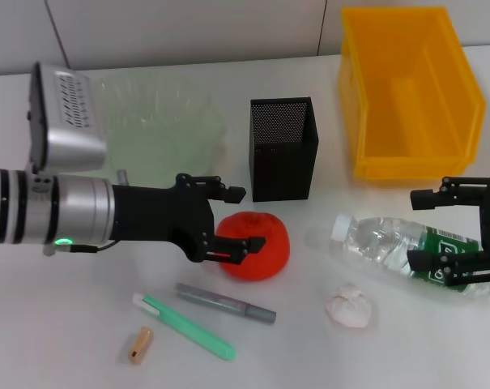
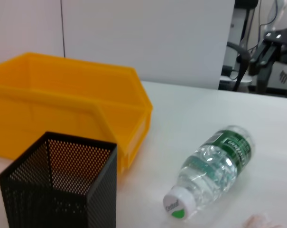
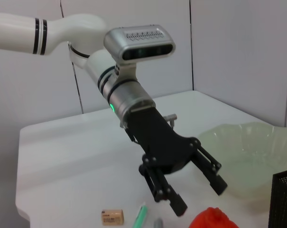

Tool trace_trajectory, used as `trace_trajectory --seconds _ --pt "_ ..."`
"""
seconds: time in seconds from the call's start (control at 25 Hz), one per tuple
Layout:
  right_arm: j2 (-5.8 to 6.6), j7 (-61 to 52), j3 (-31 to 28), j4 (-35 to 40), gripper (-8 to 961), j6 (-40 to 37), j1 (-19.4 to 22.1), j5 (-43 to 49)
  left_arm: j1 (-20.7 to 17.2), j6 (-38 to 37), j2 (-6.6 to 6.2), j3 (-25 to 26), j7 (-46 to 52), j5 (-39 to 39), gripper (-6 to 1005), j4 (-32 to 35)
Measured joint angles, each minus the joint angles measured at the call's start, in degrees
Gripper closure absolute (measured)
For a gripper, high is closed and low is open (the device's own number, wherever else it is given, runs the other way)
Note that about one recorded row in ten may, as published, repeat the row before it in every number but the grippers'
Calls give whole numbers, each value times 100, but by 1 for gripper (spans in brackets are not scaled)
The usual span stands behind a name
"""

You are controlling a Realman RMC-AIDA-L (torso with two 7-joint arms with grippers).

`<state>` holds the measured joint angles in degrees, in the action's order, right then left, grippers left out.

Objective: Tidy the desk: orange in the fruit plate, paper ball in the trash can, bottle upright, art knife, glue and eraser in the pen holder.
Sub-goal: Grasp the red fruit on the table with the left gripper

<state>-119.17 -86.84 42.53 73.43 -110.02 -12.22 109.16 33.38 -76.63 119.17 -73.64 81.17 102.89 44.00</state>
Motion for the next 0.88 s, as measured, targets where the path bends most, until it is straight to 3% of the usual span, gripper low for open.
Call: trace_trajectory --seconds 0.04,0.08,0.28,0.88 --pt "0 -1 0 9 179 -1 0 0 0 0 0 0 0 0 269 0" --pt "-3 -5 0 14 179 -2 0 0 12 520 2 -520 18 -204 270 -109" --pt "-6 -15 -5 19 179 -55 0 0 28 1179 1 -1100 131 -336 277 -156" --pt "-10 -26 -61 23 179 -99 8 0 274 1541 -5 -1241 288 -350 298 -602"
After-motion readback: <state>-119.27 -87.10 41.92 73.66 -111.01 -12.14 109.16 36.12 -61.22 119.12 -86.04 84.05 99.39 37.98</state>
